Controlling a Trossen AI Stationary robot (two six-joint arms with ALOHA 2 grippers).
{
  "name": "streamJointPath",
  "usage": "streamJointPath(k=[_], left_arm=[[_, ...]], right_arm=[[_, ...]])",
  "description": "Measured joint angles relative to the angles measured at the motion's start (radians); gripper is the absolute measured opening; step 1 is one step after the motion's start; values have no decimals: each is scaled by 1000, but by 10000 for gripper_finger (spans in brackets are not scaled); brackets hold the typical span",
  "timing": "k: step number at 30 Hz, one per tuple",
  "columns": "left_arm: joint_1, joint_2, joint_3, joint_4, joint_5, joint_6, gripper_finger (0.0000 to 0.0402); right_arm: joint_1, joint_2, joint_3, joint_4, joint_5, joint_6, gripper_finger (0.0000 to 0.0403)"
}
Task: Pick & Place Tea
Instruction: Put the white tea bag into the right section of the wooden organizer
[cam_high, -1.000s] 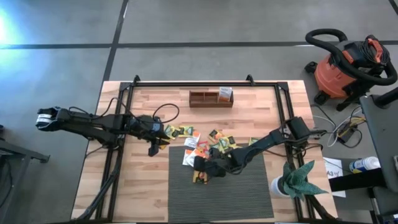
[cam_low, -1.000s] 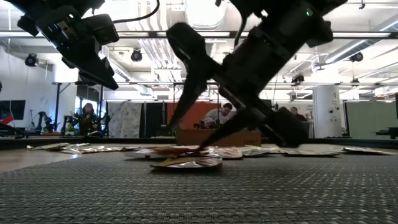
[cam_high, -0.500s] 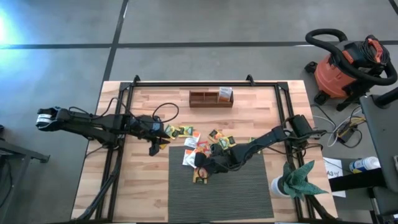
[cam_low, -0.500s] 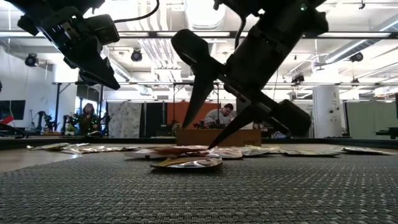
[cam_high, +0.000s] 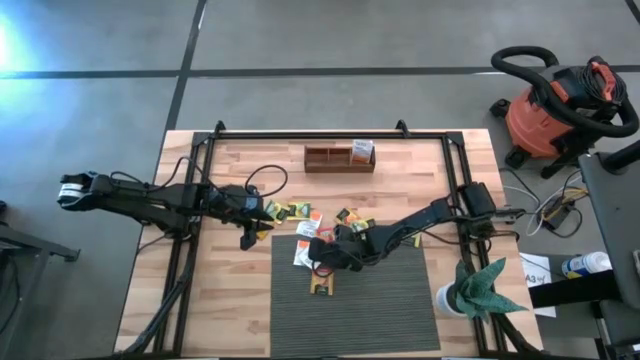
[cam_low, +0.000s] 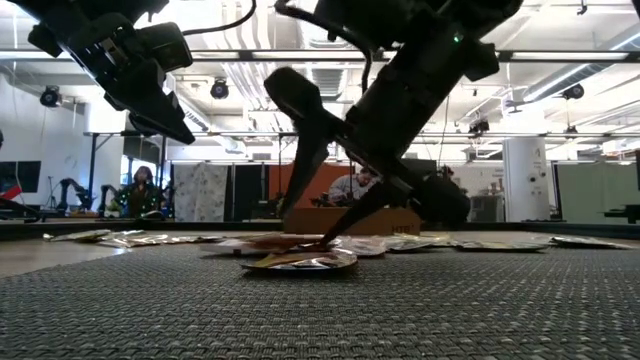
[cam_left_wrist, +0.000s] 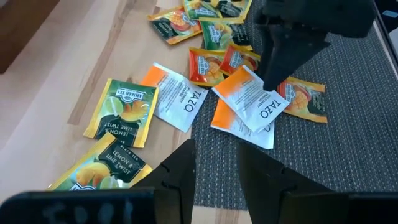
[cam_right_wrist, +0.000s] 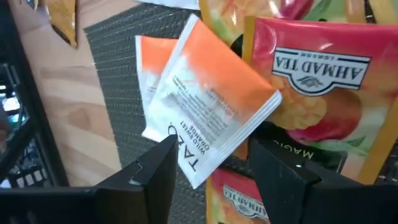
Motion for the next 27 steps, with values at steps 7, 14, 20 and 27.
streamJointPath(k=[7, 14, 20, 27], left_arm=[[0, 0, 0, 5, -8, 22, 110], [0, 0, 0, 4, -8, 23, 110], [0, 2, 0, 4, -8, 12, 110], [-2, 101, -52, 137, 60, -9, 110]], right_arm=[[-28, 0, -3, 1, 10, -29, 187], [-69, 0, -2, 5, 13, -82, 136], [-78, 0, -2, 9, 13, -103, 100], [-80, 0, -3, 11, 10, -107, 107]])
